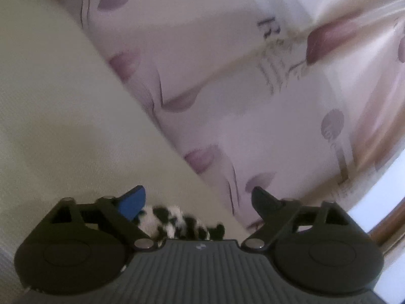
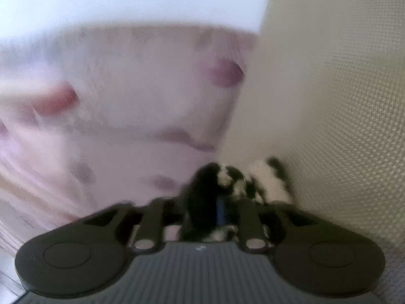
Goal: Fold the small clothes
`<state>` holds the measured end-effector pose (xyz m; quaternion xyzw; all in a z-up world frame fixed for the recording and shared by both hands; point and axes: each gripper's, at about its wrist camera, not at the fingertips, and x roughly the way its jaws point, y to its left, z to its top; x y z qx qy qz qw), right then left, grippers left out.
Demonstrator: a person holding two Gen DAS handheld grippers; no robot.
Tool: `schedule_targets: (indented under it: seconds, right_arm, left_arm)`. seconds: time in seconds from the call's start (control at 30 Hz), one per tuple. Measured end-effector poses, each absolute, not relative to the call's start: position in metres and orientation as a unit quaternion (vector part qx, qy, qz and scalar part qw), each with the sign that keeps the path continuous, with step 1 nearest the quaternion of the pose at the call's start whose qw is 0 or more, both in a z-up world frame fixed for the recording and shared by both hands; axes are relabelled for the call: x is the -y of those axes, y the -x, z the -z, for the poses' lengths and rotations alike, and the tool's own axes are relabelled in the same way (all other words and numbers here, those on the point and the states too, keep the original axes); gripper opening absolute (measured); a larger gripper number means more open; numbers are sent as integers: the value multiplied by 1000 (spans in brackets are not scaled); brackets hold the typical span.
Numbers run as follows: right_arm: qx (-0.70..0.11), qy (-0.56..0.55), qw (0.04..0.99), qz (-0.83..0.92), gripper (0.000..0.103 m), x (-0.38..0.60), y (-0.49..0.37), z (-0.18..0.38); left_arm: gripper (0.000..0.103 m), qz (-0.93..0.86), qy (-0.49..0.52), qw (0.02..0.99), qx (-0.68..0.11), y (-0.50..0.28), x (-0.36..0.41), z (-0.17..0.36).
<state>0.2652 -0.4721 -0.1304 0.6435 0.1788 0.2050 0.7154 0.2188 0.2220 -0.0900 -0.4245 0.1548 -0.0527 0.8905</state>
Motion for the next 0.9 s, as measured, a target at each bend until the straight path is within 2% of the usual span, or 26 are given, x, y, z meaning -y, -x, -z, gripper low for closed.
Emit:
schedule_targets:
  seconds: [0.03, 0.07, 0.33, 0.47, 0.6, 0.73, 0.9]
  right_arm:
    - [-157, -669, 696, -209, 88, 477, -262, 134]
    - [-147, -678, 690, -204, 101, 480, -259, 134]
    - [-133, -589, 764, -227, 101, 480, -214, 103]
    - [-170, -490, 823, -232, 101, 459, -197, 93]
    - [-187, -395, 876, -203, 101, 436, -187, 95]
    - [-177, -366, 893, -193, 101, 427, -179, 91]
    - [-183, -389, 885, -182, 101, 435, -177, 97]
  left_arm:
    - [89, 53, 418, 893, -156, -217, -223, 87]
    - [89, 53, 408, 898, -159, -214, -222, 84]
    - [90, 85, 299, 934, -178, -183, -202, 74]
    - [90, 114, 261, 938, -196, -177, -184, 77]
    - [90, 106, 168, 955, -222, -187, -156, 75]
    - [87, 77, 37, 961, -263, -206, -122, 79]
    - [86, 10, -41, 958, -284, -235, -108, 83]
